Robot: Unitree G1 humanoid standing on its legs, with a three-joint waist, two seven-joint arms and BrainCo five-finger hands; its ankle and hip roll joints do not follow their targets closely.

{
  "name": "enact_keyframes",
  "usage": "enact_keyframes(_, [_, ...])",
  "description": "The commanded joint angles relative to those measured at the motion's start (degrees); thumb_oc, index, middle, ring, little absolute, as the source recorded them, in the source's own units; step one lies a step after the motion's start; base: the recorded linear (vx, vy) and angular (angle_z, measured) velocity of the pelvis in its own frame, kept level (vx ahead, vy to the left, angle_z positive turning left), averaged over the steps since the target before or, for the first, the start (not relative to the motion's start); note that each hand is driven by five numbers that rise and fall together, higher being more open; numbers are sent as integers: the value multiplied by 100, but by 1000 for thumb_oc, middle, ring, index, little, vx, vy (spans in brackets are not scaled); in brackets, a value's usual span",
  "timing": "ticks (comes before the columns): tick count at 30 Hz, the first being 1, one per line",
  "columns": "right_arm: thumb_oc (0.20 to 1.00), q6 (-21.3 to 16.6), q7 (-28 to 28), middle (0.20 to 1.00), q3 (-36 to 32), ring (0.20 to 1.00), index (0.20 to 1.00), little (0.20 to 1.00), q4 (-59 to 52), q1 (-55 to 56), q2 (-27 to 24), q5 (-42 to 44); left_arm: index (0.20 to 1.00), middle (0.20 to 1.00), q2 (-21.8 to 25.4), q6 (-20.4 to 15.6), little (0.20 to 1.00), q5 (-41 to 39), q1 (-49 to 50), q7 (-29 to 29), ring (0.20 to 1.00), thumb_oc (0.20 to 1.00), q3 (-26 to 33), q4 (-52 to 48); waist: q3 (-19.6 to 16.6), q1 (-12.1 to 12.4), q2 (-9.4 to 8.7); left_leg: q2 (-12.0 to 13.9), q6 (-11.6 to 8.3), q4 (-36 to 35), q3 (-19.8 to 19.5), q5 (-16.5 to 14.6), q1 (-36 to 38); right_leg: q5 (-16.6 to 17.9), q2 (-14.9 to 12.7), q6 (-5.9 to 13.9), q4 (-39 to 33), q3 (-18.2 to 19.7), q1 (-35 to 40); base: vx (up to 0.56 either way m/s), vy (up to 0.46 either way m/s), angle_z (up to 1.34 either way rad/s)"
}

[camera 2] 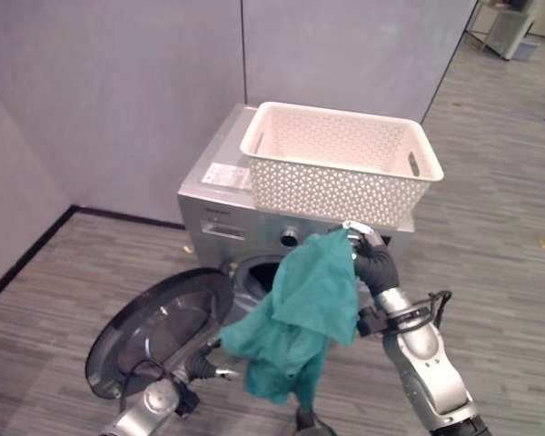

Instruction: Grab the laundry basket,head to the washer,open it,put in the laundry and shut it.

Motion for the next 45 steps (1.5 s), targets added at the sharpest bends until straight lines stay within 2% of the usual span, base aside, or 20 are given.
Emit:
enact_keyframes(1, [200,-240,-40,200,-214,200,200,200,-139,-252,187,-140,1000,1000,215,-307,1000,89,-269,-32,1000,1000,53,-318,266,283,53,-376,724,1029,297,-1298,-71,467,-78,126,1177,-277,-1321,-514,183,-16])
enact_keyframes(2, [200,-222,-49,200,-109,200,200,200,7,-333,248,-182,1000,1000,305,-279,1000,42,-220,-71,1000,1000,80,-399,348,382,252,-313,845,1099,412,-1031,-365,4,-30,-104,2350,-757,-1251,-331,133,-33])
enact_keyframes(3, [200,-219,-31,200,-87,200,200,200,29,-351,244,-192,1000,1000,330,-269,1000,10,-192,-96,1000,1000,105,-401,317,415,301,-293,885,1066,444,-926,-454,-161,11,-144,2716,-818,-1247,-338,131,-46])
enact_keyframes(4, [200,-219,-30,200,-87,200,200,200,30,-355,246,-191,1000,1000,332,-268,1000,10,-193,-97,1000,1000,107,-402,303,415,288,-305,883,1057,449,-898,-477,-143,0,-147,2713,-811,-1274,-196,69,-47])
enact_keyframes(5, [200,-207,-18,200,-47,200,200,200,120,-418,240,-216,1000,1000,365,-257,1000,-46,-136,-114,1000,1000,135,-430,261,482,377,-254,937,985,520,-681,-631,-311,56,-191,3279,-956,-1272,-149,56,-32])
enact_keyframes(7, [200,-181,44,200,-22,200,200,200,195,-399,274,-264,1000,1000,441,-227,1000,-98,-17,-182,1000,1000,230,-460,108,589,430,-179,959,721,632,-474,-740,-570,98,-278,3610,-1143,-1093,-155,40,-20])
enact_keyframes(9, [200,-181,44,200,-21,200,200,200,195,-399,275,-264,1000,1000,443,-227,1000,-98,-16,-182,1000,1000,230,-462,107,590,426,-183,960,715,633,-470,-737,-574,95,-278,3616,-1140,-1097,-100,-25,-21])
enact_keyframes(10, [200,-170,57,200,-8,200,200,200,296,-443,291,-299,1000,1000,442,-212,1000,-202,108,-219,1000,1000,310,-466,-65,745,395,-139,955,544,780,-259,-953,-680,129,-297,3524,-1294,-665,-126,-52,-29])
enact_keyframes(17, [200,-184,-5,200,94,200,200,200,451,-636,355,-335,1000,1000,435,-232,1000,-341,217,-206,1000,1000,468,-463,-367,1185,75,-132,761,538,1248,-10,-1466,-959,150,-265,2048,-1668,342,-152,-120,-44])
enact_keyframes(18, [200,-185,-5,200,102,200,200,200,397,-634,390,-280,1000,1000,427,-225,1000,-364,249,-214,1000,1000,530,-447,-399,1311,-38,-77,655,588,1332,76,-1643,-1398,256,-378,1408,-1647,618,-156,-189,-32])
enact_keyframes(21, [200,-215,-2,200,237,200,200,200,493,-744,381,-196,1000,1000,340,-249,1000,-520,355,-164,1000,1000,635,-371,-281,1458,-140,169,430,861,1400,304,-2044,-1525,437,-512,639,-1612,853,-241,-245,-25])
enact_keyframes(23, [200,-217,-2,200,237,200,200,200,496,-750,379,-195,1000,1000,338,-249,1000,-521,350,-164,1000,1000,637,-370,-293,1462,-128,187,427,850,1403,333,-2066,-1490,456,-521,617,-1605,833,-121,-129,-35])
enact_keyframes(26, [200,-223,27,200,154,200,200,200,498,-546,207,-217,1000,1000,242,-263,1000,-562,394,-197,1000,1000,629,-311,-146,1403,-98,398,204,903,1307,647,-2261,-1396,668,-605,158,-1646,946,-174,-171,-8])
enact_keyframes(31, [200,-245,16,200,-51,200,200,200,461,-268,67,-309,1000,1000,145,-274,1000,-540,357,-264,1000,1000,506,-341,12,1295,26,581,4,880,1242,950,-2357,-1368,866,-741,-77,-1739,1077,-107,-81,22])
enact_keyframes(32, [200,-240,5,200,-27,200,200,200,472,-305,58,-324,1000,1000,147,-283,1000,-553,308,-247,1000,1000,499,-358,83,1300,31,618,-69,980,1124,1001,-2436,-1368,879,-773,-51,-1713,1040,-127,-29,18])
enact_keyframes(33, [200,-230,34,200,99,200,200,200,547,-416,16,-324,1000,1000,196,-308,1000,-523,280,-200,1000,1000,513,-452,199,1394,9,496,-159,1181,473,860,-2484,-1347,834,-790,-4,-1631,973,-133,-23,14])
enact_keyframes(34, [200,-233,35,200,99,200,200,200,552,-425,16,-324,1000,1000,196,-306,1000,-523,275,-201,1000,1000,515,-454,194,1379,16,496,-156,1174,456,887,-2505,-1334,842,-790,-2,-1645,954,-91,-6,-3])
enact_keyframes(35, [200,-216,79,200,200,200,200,200,654,-494,-5,-300,1000,1000,219,-320,1000,-527,283,-201,1000,1000,518,-567,196,1381,22,448,-198,1124,45,766,-2422,-1326,821,-779,-7,-1621,941,3,19,-22])
enact_keyframes(37, [200,-177,138,200,303,200,200,200,706,-473,-35,-251,1000,1000,224,-314,1000,-622,214,-225,1000,1000,427,-648,139,1239,131,615,-198,824,-207,805,-2174,-1280,786,-726,-23,-1664,977,58,72,-31])
enact_keyframes(45, [200,-165,331,200,651,200,200,200,756,-495,141,-17,1000,1000,380,-394,1000,-558,-119,-247,1000,1000,217,-849,-164,1075,212,679,-226,-138,-31,912,-1463,-1234,712,-676,-4,-1520,966,88,88,-2])
